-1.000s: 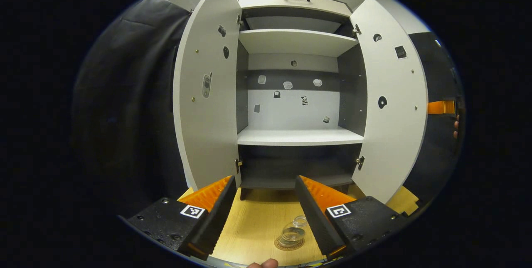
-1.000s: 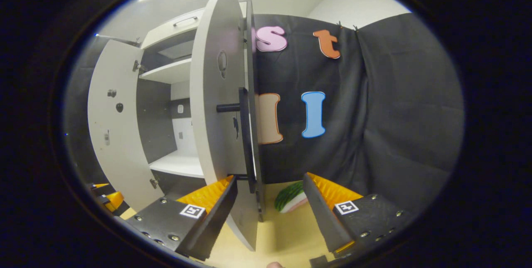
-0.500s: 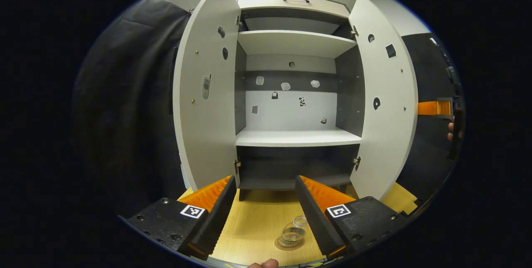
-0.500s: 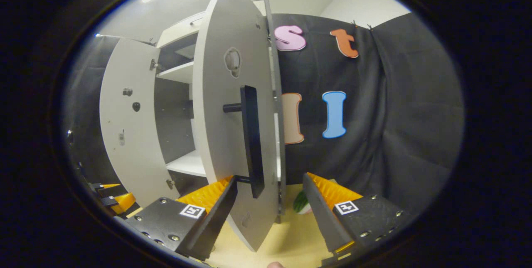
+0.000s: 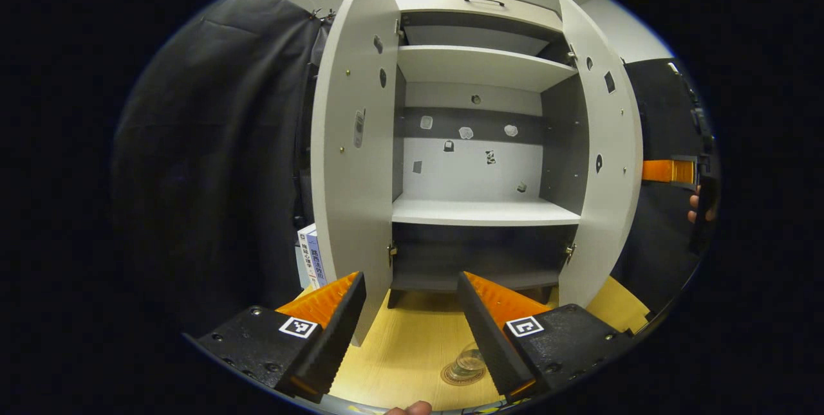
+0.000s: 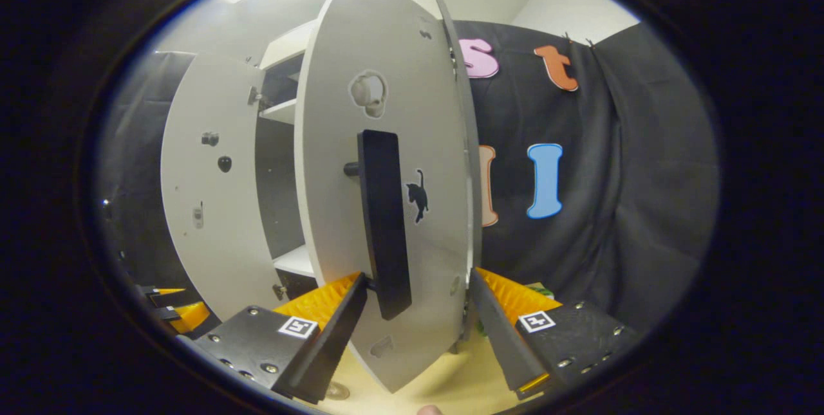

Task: Grasp the bottle in the cabinet with the left hand and place it on the coaster, then close the right door with the right hand and the left door with the left hand.

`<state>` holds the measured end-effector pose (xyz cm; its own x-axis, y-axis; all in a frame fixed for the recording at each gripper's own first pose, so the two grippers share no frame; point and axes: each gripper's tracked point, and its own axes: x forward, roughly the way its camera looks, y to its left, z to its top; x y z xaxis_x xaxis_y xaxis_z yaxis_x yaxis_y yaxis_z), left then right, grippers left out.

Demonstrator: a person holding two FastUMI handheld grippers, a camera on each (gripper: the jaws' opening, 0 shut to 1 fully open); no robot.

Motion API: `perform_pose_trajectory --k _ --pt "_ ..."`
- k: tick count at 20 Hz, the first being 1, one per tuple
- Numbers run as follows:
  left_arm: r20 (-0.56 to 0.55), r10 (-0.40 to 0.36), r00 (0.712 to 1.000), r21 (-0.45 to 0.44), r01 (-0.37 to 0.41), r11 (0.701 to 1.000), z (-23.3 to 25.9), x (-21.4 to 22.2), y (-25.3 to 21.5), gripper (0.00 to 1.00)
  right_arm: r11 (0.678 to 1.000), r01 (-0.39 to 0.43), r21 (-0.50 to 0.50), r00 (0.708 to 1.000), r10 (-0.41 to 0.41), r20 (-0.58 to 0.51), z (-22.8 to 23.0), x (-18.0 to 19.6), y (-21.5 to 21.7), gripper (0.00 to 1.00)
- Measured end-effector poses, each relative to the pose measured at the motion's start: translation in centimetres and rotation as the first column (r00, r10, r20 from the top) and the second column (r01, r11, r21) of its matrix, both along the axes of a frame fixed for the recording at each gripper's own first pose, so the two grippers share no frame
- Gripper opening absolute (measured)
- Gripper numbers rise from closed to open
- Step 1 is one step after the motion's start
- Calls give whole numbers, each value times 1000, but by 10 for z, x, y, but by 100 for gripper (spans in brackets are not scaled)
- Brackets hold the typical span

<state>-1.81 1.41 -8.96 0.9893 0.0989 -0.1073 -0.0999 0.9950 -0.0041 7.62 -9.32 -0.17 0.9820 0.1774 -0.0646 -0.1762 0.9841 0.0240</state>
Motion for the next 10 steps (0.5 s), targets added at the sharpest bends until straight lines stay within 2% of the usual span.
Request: perform_pose_trajectory --k 4,10 --pt "23 11 1000 1 -11 1000 11 1 13 91 998 -8 -57 1000 9 25 1 19 30 100" --pt "40 25 999 -3 -25 1000 28 0 36 91 998 -14 -56 999 15 29 -4 63 81 97"
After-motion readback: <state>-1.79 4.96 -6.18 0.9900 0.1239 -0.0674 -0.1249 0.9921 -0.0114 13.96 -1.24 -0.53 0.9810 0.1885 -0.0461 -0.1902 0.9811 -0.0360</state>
